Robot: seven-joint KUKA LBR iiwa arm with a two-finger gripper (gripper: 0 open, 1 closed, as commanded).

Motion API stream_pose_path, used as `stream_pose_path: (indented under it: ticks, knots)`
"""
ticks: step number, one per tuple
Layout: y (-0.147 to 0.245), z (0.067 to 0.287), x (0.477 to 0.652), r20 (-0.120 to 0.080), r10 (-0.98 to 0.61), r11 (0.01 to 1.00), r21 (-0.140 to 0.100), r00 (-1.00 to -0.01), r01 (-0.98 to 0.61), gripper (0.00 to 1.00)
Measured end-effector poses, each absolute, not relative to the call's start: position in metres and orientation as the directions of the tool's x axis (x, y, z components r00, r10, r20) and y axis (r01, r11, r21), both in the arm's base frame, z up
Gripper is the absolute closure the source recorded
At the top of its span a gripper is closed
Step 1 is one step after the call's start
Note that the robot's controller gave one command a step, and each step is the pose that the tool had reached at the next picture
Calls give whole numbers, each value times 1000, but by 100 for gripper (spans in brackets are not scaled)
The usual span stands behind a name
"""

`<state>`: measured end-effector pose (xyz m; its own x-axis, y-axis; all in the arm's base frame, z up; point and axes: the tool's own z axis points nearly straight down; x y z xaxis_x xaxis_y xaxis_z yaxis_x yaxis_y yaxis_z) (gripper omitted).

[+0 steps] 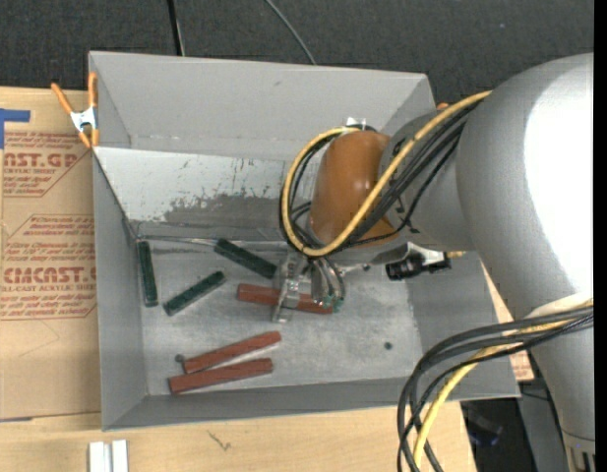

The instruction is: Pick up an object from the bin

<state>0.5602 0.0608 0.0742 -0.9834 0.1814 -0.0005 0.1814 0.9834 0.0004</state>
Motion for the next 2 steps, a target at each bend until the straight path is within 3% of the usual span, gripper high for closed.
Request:
stream_pose_path:
  ticks: [1, 2]
  knots:
    - [61, 92, 558, 9, 181, 983, -2, -983, 181, 100]
    - [61, 117, 559, 4, 181, 983, 0, -983, 181, 100]
